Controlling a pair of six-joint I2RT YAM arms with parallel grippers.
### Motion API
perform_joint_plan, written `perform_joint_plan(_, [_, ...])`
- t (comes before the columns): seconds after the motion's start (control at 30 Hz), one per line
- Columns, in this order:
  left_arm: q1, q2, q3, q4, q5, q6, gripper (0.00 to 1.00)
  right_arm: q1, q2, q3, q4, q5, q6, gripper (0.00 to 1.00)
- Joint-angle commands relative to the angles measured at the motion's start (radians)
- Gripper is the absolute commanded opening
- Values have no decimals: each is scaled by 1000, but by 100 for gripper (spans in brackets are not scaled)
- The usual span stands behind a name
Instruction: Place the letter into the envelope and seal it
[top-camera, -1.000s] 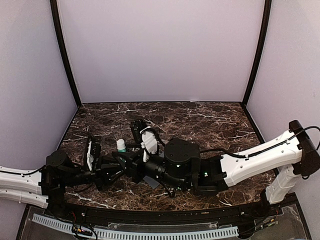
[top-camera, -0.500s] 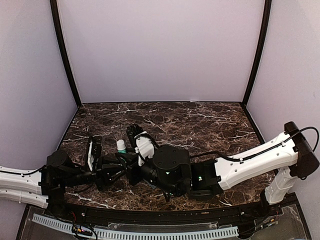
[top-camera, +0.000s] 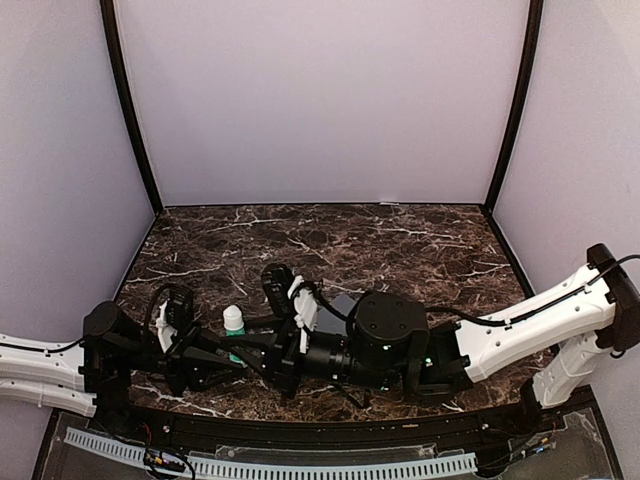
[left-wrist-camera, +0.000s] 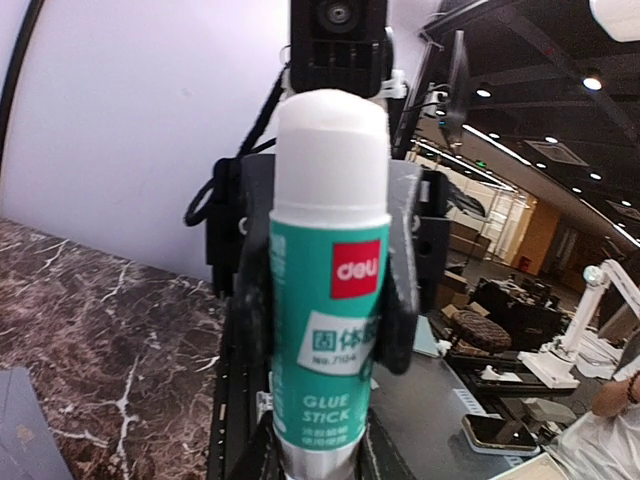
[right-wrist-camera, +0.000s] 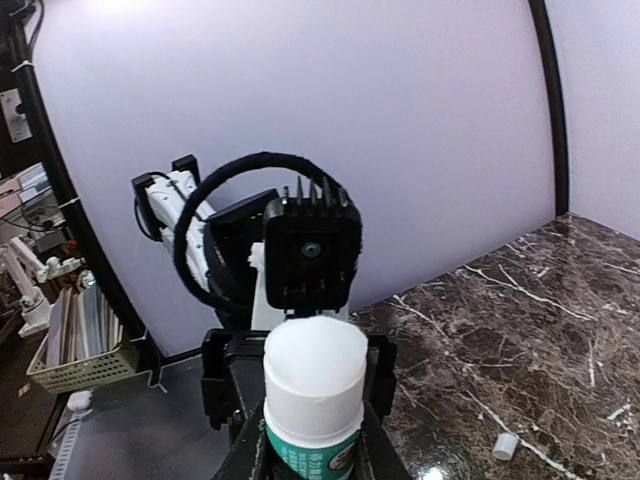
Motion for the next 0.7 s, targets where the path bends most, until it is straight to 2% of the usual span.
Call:
perform_joint_plan(0.0, [0,-27,-31,266,237,-88,3,-16,-28,-41,49,-210,-32,0])
perform_joint_plan(0.17, [0,2,-36,338,280,-119,3,-19,-33,-24,37,-247,-23,0])
perform_joint_plan(0.2, [0,1,-35,330,271,-114,3,-19,-34,-19,28,-239,-21,6])
perform_joint_plan(0.27, [0,-11,-32,290,231,-92,3,-19,-43,-12,17,-210,-13,31])
perform_joint_plan(0.3, [0,-24,-28,254,199,-75,3,-20,-52,-12,11,-182,-7,41])
perform_joint_plan(0.33, [0,-31,-26,213,179,-55,3,-19,-58,-13,8,-163,-3,48])
perform_joint_plan(0.4, [0,-59,-26,157,112,-30,3,-19,-69,-16,1,-110,13,56])
perform_joint_plan(0.47, [0,-86,-19,81,-4,0,3,-14,-72,-14,-5,-52,33,61])
perform_joint_plan(0.67, [0,-141,-26,-37,-248,42,2,8,-16,69,-66,114,63,62])
